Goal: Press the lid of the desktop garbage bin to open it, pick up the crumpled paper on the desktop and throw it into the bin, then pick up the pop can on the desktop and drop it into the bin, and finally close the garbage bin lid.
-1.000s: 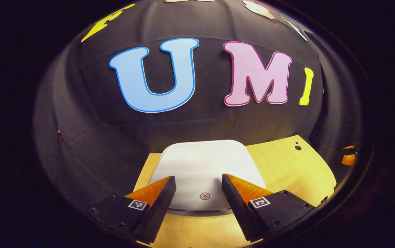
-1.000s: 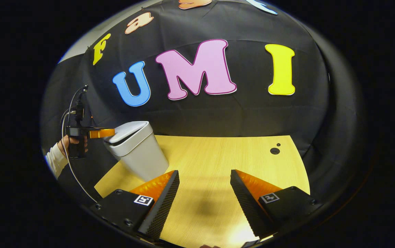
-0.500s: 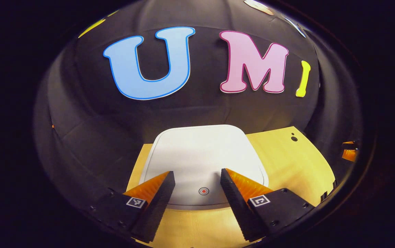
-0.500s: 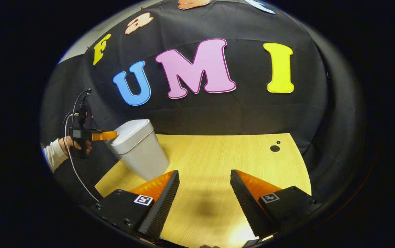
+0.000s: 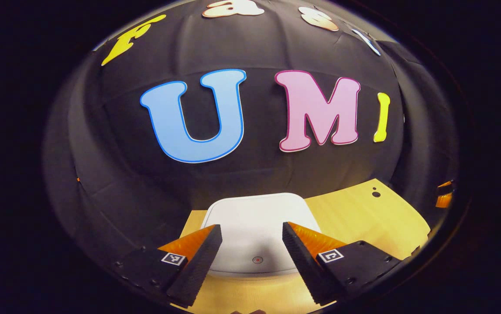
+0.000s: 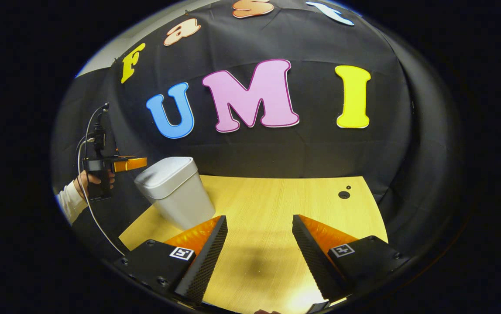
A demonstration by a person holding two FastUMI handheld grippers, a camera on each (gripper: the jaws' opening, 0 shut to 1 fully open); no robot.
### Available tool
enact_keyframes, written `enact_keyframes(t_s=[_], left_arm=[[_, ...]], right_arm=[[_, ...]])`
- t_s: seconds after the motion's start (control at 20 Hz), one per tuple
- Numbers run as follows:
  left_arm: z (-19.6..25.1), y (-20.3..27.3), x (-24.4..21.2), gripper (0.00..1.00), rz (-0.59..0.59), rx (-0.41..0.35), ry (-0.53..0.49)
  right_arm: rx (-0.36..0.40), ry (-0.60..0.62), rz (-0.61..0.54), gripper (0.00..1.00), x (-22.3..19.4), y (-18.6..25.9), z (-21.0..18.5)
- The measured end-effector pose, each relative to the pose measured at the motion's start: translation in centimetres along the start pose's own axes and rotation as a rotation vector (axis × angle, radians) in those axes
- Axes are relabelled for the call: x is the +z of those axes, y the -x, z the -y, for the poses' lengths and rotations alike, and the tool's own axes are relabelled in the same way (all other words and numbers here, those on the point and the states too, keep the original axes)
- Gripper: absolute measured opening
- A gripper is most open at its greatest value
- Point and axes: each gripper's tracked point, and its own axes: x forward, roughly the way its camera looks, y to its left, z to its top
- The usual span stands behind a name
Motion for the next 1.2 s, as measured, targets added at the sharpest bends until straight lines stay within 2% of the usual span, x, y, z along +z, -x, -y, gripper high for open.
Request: enact_keyframes(t_s=[0.15,0.35,0.45,0.55,0.7,0.85,1.0,1.2], left_arm=[[2.8,2.3,2.2,0.94,0.086,-0.047,-0.001],[7.4,6.1,4.5,0.94,0.204,-0.149,0.071],[10.4,7.6,4.1,0.94,0.233,-0.221,0.079],[12.2,8.7,3.5,0.94,0.265,-0.25,0.076],[15.7,10.3,2.6,0.94,0.301,-0.273,0.082],[18.8,11.7,1.6,0.94,0.306,-0.249,0.073],[21.7,13.6,1.9,0.94,0.32,-0.242,0.073],[23.8,15.2,2.4,0.94,0.348,-0.212,0.06]], right_arm=[[-0.024,0.022,0.055,0.97,1.7,2.0,-0.4],[-0.076,0.054,0.155,0.98,5.1,3.8,-1.2],[-0.108,0.053,0.2,0.98,6.1,5.9,-1.1],[-0.14,0.045,0.227,0.98,6.4,8.0,-0.6],[-0.2,0.049,0.294,0.98,7.4,10.9,0.2],[-0.245,0.054,0.345,0.98,7.6,13.7,1.6],[-0.256,0.091,0.397,0.97,8.0,14.6,3.4],[-0.22,0.026,0.381,0.97,7.6,14.3,4.6]])
